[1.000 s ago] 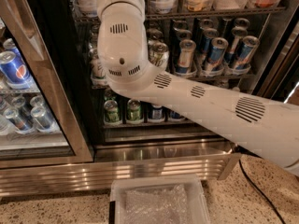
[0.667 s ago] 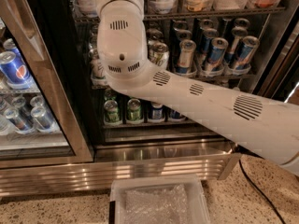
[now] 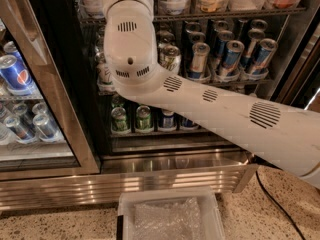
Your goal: Pick blue plastic bottle from top shelf of fridge
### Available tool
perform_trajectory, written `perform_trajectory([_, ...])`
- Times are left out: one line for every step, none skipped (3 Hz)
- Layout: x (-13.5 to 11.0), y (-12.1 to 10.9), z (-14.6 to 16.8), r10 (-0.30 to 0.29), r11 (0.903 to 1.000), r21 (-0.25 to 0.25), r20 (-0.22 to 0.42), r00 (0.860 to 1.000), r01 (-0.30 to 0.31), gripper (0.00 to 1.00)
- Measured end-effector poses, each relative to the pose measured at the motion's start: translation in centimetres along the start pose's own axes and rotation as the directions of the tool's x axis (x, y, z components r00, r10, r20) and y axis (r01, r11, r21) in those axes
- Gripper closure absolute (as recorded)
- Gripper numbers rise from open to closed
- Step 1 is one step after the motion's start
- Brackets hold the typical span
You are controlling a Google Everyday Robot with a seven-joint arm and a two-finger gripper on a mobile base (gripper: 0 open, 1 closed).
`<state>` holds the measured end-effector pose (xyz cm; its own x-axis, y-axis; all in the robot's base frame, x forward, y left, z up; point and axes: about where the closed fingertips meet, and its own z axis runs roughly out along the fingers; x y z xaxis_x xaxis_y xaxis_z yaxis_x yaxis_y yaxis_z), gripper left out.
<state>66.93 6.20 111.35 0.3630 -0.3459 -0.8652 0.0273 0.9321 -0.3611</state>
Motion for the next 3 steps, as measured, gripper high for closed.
perform_trajectory([-0.7, -0.2, 0.0, -0.003, 1.0, 0.001, 0.014, 1.0, 0.003, 1.0])
perform_trajectory([-1.5, -0.3, -0.1, 0.017, 0.9998, -0.007, 0.039, 0.999, -0.016, 1.0])
perform_trajectory([-2.0, -0.6, -0.5, 0.013, 0.9999, -0.008, 0.057, 0.998, -0.013, 1.0])
